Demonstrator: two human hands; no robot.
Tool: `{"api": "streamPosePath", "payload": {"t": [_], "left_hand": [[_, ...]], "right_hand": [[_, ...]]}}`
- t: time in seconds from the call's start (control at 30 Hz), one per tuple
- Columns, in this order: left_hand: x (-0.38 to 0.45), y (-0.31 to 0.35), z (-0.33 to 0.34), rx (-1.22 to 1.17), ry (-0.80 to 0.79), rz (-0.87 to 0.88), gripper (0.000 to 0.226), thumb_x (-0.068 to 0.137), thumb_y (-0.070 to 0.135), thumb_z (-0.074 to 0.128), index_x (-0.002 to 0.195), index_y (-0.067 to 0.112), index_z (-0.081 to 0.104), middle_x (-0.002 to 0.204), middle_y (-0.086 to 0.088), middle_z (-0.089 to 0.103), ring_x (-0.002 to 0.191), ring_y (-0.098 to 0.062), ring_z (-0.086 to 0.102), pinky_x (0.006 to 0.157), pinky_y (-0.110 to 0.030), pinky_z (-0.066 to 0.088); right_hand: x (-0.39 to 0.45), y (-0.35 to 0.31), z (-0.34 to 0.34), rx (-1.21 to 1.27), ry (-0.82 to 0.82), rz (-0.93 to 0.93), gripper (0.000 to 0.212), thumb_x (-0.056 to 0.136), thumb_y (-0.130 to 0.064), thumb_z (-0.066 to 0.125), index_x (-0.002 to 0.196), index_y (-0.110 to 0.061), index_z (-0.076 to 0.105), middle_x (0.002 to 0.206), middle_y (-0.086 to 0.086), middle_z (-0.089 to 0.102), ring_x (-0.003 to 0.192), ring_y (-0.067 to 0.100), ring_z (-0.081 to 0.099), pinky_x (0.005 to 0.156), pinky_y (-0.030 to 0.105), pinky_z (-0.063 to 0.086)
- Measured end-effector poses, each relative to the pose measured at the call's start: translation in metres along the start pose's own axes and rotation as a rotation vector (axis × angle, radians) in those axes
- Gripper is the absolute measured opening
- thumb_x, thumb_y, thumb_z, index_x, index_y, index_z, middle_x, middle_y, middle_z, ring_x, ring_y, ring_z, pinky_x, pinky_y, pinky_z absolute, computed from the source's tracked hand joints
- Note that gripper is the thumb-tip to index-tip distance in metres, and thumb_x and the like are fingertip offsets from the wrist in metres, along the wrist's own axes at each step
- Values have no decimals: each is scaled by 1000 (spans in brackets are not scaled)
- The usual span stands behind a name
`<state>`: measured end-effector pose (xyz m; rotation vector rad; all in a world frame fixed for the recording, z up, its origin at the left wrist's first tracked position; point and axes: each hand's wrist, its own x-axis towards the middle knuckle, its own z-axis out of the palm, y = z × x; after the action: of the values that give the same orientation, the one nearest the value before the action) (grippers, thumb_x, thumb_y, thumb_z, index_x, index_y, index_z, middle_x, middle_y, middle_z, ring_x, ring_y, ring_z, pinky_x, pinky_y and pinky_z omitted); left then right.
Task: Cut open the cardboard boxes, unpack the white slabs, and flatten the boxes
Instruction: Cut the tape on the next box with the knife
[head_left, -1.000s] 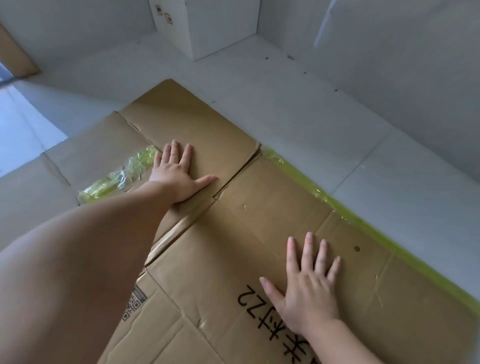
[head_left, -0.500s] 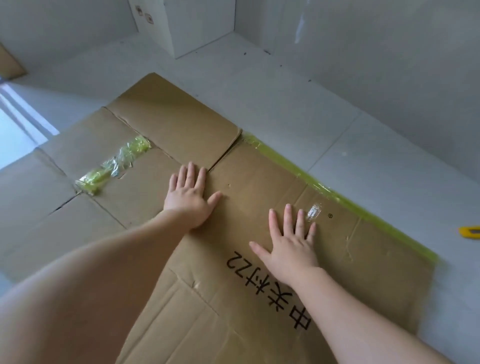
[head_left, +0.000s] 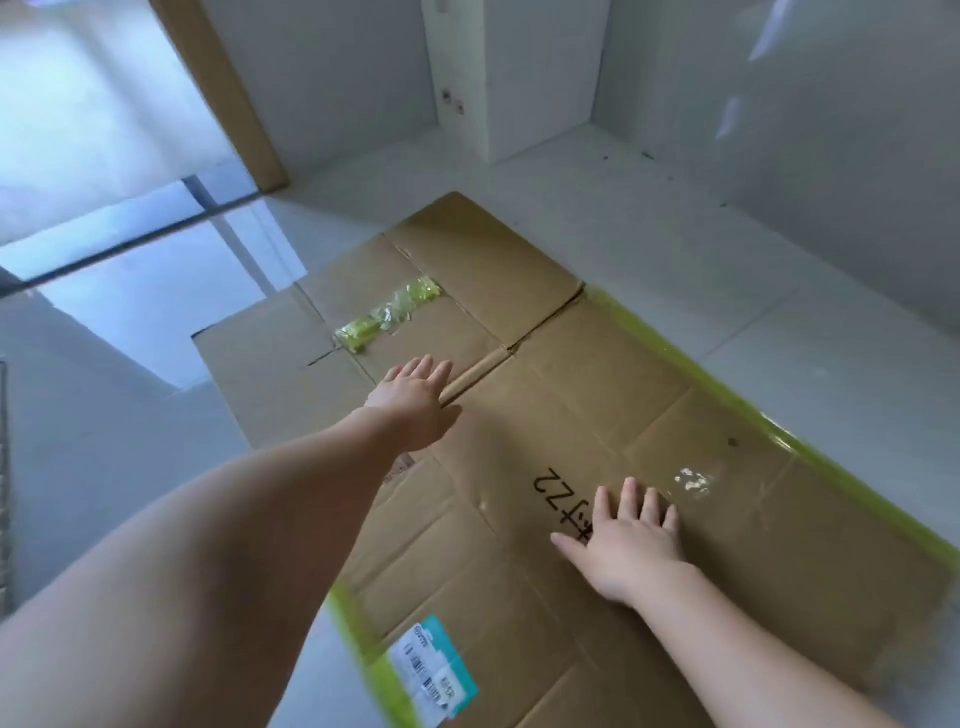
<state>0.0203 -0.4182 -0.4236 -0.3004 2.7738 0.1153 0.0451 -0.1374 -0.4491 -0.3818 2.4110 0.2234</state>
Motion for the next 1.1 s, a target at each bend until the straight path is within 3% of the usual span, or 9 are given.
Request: {"api": "streamPosePath", "payload": {"t": [0.2,0.33,0.47,0.6,0.77,0.9,1.0,1.03,1.1], "left_hand": [[-120,-104,-65,-30,106,-309,61,93,44,45,146,20,27,147,-5,38,132,-28,39,103,-37,35],[-196,-161,-86,-125,211,-557,54,92,37,48,141,19,36,141,-7,45,125,-28,46,97,-35,39],[-267,-208,-73,-126,238,-742,53,89,35,50,139,20,41,137,-6,47,125,-26,45,99,-36,38],[-315,-243,-60,-47,245,-869,58,87,44,56,137,19,42,136,-5,45,125,-26,43,103,-37,35],[-341,-275,-47,-187,213,-1086,77,82,49,64,143,21,26,142,-8,35,127,-29,40,100,-42,37],[-345,-284,-28,-291,121,-1130,93,82,51,64,149,23,6,144,-9,29,123,-30,46,91,-42,45],[-342,-290,-19,-357,149,-1184,105,78,52,68,150,24,-3,140,-8,35,117,-28,51,85,-40,46],[-342,-294,-19,-419,173,-1230,108,75,52,72,149,21,-1,136,-8,41,115,-28,53,83,-40,46],[-345,-300,-17,-574,219,-1309,101,67,51,78,141,13,21,124,-8,55,109,-29,57,79,-38,45]], "right_hand": [[-51,-64,-105,81,232,-311,73,94,-63,27,149,-15,25,159,14,14,145,29,16,115,43,18],[-74,-114,-154,43,384,-542,55,99,-52,29,135,-14,45,153,11,31,141,24,26,111,38,26],[-92,-154,-162,-18,466,-668,50,99,-50,30,129,-15,48,149,10,36,138,23,32,107,35,30],[-100,-184,-151,-70,442,-726,51,98,-51,31,132,-16,46,150,10,35,138,22,32,108,33,30],[-105,-218,-142,-96,443,-772,50,98,-52,33,130,-16,46,146,9,39,135,22,35,105,32,33],[-106,-232,-138,-128,440,-772,47,99,-48,34,133,-18,45,146,7,39,135,21,35,106,32,33],[-108,-241,-142,-141,445,-782,42,99,-45,35,129,-18,45,145,7,39,135,21,35,106,32,33],[-108,-244,-143,-143,445,-785,41,99,-45,35,129,-18,46,144,7,39,134,21,35,105,32,33],[-109,-249,-145,-149,451,-793,42,98,-45,37,130,-18,46,143,7,40,134,22,35,106,32,33]]}}
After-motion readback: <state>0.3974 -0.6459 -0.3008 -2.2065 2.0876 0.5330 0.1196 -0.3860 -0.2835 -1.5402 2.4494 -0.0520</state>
